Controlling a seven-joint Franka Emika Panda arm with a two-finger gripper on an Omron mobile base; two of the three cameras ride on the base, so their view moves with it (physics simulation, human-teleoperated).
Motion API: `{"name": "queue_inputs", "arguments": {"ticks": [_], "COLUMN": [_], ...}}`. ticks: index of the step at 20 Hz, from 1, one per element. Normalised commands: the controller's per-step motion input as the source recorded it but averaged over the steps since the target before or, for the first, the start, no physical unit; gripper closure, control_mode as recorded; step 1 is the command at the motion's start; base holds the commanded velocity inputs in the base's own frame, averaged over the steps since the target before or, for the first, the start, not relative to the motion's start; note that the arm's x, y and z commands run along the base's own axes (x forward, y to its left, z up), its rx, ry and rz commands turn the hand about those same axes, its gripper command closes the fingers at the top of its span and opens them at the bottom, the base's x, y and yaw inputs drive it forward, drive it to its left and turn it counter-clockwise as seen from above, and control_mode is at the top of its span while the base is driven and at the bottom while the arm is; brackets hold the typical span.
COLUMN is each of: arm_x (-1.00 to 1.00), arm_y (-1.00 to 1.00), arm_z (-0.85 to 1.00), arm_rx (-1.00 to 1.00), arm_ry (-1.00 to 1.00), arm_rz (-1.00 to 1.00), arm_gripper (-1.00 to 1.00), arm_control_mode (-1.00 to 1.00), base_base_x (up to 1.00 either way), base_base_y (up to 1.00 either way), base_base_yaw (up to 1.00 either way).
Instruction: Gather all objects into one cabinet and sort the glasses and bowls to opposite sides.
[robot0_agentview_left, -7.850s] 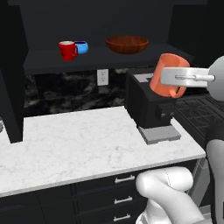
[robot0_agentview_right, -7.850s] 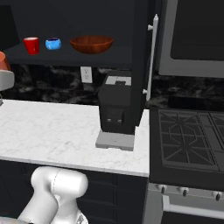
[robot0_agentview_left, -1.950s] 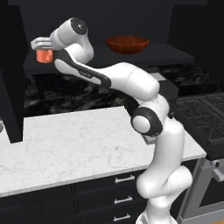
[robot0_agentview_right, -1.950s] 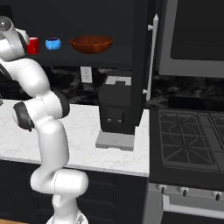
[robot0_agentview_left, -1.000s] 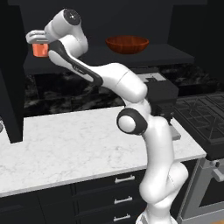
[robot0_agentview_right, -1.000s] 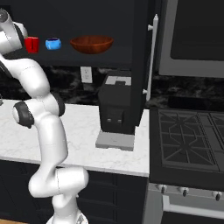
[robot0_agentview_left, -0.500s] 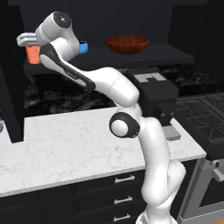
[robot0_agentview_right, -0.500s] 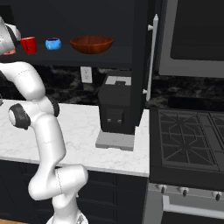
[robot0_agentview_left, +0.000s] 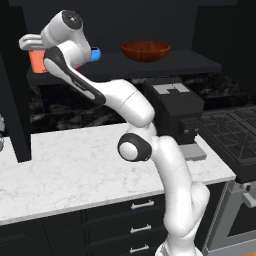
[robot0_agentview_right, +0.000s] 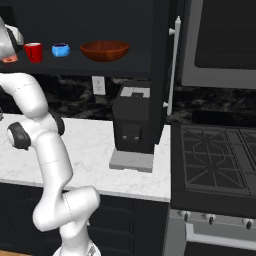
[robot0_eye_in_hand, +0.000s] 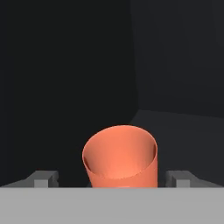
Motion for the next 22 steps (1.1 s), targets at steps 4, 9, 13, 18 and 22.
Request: {"name": "queue_inputs", "arguments": {"ticks": [4, 9, 13, 18, 22], "arm_x": [-0.31, -0.5, -0.52, -0.6, -0.6], "arm_y": [-0.07, -0.4, -0.61, -0.57, -0.46], "arm_z": [0.11, 0.02, 0.0, -0.12, -0.32], "arm_rx": [0.0, 0.0, 0.0, 0.0, 0.0], "arm_ry": [-0.02, -0.03, -0.01, -0.01, -0.01], "arm_rz": [0.0, 0.0, 0.0, 0.0, 0.0], "arm_gripper": [-1.0, -1.0, -1.0, -1.0, -1.0], "arm_control_mode": [-1.0, -1.0, -1.0, -1.0, -1.0], "base_base_x": [0.0, 0.0, 0.0, 0.0, 0.0], "base_base_y": [0.0, 0.0, 0.0, 0.0, 0.0], "base_base_yaw": [0.0, 0.0, 0.0, 0.0, 0.0]}}
